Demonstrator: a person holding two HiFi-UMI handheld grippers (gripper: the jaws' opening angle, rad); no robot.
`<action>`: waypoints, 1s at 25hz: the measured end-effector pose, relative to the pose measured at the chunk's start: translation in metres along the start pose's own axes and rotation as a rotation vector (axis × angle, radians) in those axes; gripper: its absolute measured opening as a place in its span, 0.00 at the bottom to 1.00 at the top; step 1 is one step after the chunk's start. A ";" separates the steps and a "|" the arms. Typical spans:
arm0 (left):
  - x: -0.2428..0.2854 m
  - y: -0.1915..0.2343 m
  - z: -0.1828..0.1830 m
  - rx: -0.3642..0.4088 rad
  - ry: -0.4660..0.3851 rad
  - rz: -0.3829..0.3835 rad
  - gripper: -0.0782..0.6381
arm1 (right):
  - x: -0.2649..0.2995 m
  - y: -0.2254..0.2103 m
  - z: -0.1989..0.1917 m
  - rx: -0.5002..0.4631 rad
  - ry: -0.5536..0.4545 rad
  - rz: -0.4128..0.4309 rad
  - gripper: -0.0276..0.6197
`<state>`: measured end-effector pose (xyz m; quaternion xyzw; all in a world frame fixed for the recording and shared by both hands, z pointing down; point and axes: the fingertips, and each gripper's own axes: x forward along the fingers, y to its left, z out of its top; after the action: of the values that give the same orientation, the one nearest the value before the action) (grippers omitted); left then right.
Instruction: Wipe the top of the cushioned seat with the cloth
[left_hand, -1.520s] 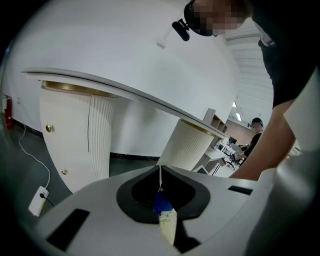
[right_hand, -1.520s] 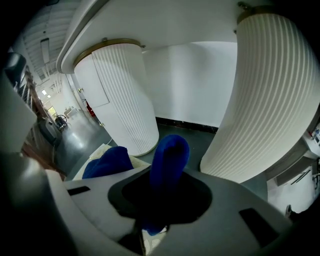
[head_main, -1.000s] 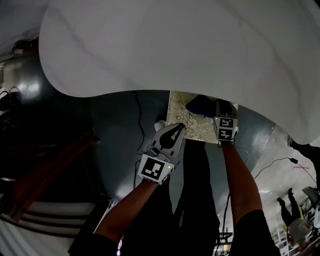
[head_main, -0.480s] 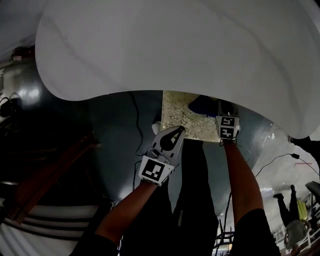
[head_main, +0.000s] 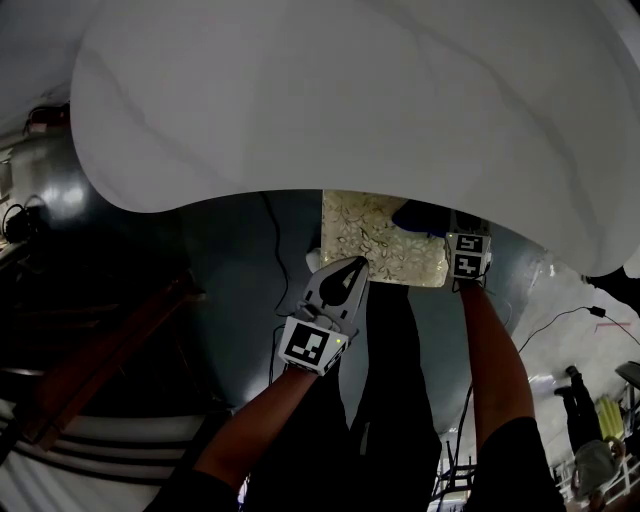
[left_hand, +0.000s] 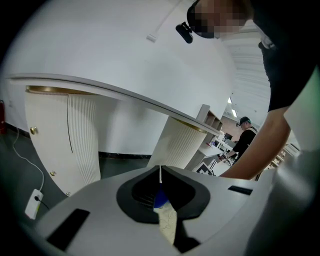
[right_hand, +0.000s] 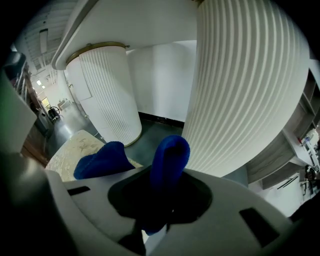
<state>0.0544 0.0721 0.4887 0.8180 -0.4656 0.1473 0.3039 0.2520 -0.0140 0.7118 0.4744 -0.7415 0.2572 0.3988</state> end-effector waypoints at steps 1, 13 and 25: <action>0.000 0.000 0.001 0.002 -0.006 0.009 0.14 | 0.000 -0.005 -0.004 0.003 0.009 -0.009 0.18; -0.015 -0.007 0.021 0.013 -0.063 0.031 0.14 | -0.044 -0.084 -0.038 0.128 0.068 -0.236 0.18; -0.069 0.011 0.050 -0.009 -0.104 0.025 0.14 | -0.134 -0.041 0.031 0.291 -0.141 -0.231 0.18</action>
<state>0.0066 0.0828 0.4182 0.8174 -0.4915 0.1064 0.2811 0.3099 0.0121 0.5833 0.6257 -0.6631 0.2805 0.3001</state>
